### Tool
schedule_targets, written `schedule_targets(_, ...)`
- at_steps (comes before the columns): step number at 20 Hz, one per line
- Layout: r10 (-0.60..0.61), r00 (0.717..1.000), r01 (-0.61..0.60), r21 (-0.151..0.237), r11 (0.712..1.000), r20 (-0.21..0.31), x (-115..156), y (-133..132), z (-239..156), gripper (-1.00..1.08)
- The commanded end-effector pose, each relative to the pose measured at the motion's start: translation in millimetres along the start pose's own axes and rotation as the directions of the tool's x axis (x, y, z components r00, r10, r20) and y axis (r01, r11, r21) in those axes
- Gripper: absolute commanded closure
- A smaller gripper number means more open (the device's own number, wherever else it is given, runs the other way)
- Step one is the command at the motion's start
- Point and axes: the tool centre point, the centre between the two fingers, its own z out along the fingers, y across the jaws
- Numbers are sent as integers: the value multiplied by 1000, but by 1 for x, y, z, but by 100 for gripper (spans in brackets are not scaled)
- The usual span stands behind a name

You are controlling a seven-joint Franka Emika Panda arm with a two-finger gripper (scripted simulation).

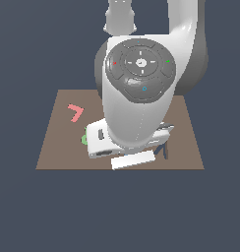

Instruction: Insert a designated object into the corresponding slot on a board.

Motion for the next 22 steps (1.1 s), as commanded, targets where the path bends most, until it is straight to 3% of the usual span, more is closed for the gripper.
schedule_targets(1,-72,997,72,0,997,0,4,-1,0,108)
schedule_targets(6,-245,970,245,0,970,0,14,-3,-1,108)
schedule_targets(11,-436,900,436,-1,900,0,25,-9,-2,108)
schedule_targets(16,-612,791,612,-1,791,0,35,-16,-2,108)
schedule_targets(22,-788,615,788,-1,615,0,44,-28,-3,108)
